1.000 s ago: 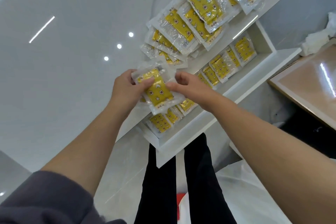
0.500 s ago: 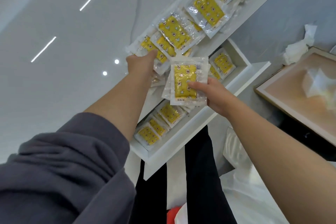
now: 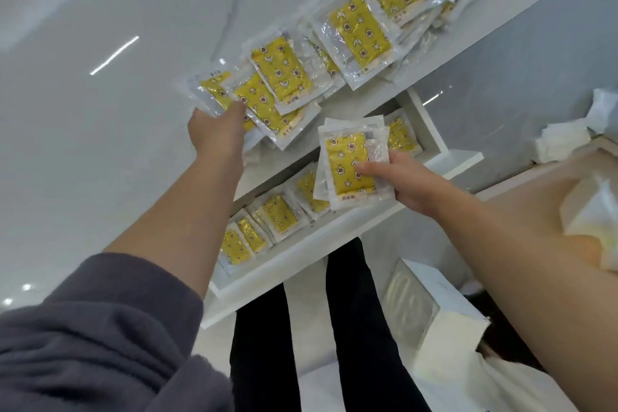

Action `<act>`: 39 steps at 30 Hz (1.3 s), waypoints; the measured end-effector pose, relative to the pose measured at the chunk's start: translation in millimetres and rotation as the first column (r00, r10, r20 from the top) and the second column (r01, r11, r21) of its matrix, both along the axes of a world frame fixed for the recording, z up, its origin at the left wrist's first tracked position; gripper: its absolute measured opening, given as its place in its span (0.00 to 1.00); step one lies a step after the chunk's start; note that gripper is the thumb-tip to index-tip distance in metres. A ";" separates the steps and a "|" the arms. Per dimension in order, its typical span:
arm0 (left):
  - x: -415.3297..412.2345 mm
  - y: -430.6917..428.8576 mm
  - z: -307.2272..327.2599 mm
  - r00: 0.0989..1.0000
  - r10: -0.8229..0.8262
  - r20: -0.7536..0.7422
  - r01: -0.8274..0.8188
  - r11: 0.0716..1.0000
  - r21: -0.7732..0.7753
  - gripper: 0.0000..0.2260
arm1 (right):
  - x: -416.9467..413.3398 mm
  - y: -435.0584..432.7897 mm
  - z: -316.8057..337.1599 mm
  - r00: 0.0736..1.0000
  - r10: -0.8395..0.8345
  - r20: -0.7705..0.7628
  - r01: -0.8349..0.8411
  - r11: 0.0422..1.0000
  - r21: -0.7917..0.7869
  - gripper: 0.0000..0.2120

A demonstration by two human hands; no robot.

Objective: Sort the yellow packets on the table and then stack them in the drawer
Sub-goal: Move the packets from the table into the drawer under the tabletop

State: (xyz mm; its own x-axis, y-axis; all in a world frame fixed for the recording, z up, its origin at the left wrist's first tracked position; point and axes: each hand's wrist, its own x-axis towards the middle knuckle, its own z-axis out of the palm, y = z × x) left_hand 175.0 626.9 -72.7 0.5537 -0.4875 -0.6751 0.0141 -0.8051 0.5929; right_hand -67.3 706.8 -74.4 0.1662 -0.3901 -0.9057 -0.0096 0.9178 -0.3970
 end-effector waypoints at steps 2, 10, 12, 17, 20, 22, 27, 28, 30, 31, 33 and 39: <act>5.1 16.0 4.5 0.997 0.079 0.013 -0.079 0.997 -0.009 0.15 | -13.6 -2.0 -2.8 0.999 0.031 0.014 -0.031 1.000 0.006 0.14; 29.8 130.6 -9.2 0.899 0.097 -0.427 -0.010 0.979 0.201 0.15 | -35.0 4.0 -25.7 0.965 0.262 -0.016 -0.258 0.958 0.127 0.14; 23.0 158.7 -28.1 0.879 0.077 -0.471 0.090 0.942 0.323 0.16 | -40.1 4.1 -37.4 0.948 0.313 -0.064 -0.302 0.942 0.145 0.15; 1.0 185.3 -92.4 0.921 0.116 -0.372 0.050 0.911 0.410 0.14 | -51.8 -3.1 -82.4 0.878 0.391 -0.274 -0.364 0.920 0.146 0.28; -22.7 172.1 -123.9 0.966 0.033 -0.255 0.066 0.927 0.370 0.20 | -51.5 -9.6 -104.3 0.812 0.429 -0.397 -0.420 0.900 0.113 0.31; -37.1 157.9 -139.8 0.979 -0.084 -0.185 0.142 0.935 0.326 0.24 | -52.0 -13.6 -122.4 0.778 0.447 -0.442 -0.463 0.883 0.079 0.30; -71.1 139.5 -179.6 0.950 -0.301 -0.085 0.312 0.907 0.283 0.28 | -47.5 -14.8 -150.6 0.669 0.520 -0.531 -0.600 0.799 0.026 0.25; -77.2 137.0 -185.3 0.947 -0.317 -0.056 0.320 0.903 0.287 0.30 | -48.2 -14.2 -155.1 0.658 0.527 -0.539 -0.619 0.785 0.012 0.25; -87.3 135.0 -193.7 0.946 -0.324 -0.011 0.315 0.911 0.265 0.34 | -49.4 -13.4 -160.3 0.630 0.542 -0.556 -0.655 0.756 -0.005 0.26; -90.1 136.2 -196.3 0.949 -0.315 0.017 0.302 0.922 0.245 0.33 | -50.0 -12.8 -162.3 0.614 0.548 -0.568 -0.670 0.743 -0.008 0.26; -90.1 143.1 -198.1 0.959 -0.275 0.065 0.256 0.944 0.209 0.22 | -52.3 -11.6 -166.6 0.582 0.551 -0.598 -0.685 0.729 0.006 0.25; -65.8 170.8 -187.3 0.994 -0.101 0.031 0.086 0.946 0.311 0.19 | -64.1 -8.4 -164.5 0.527 0.386 -0.757 -0.629 0.776 -0.043 0.11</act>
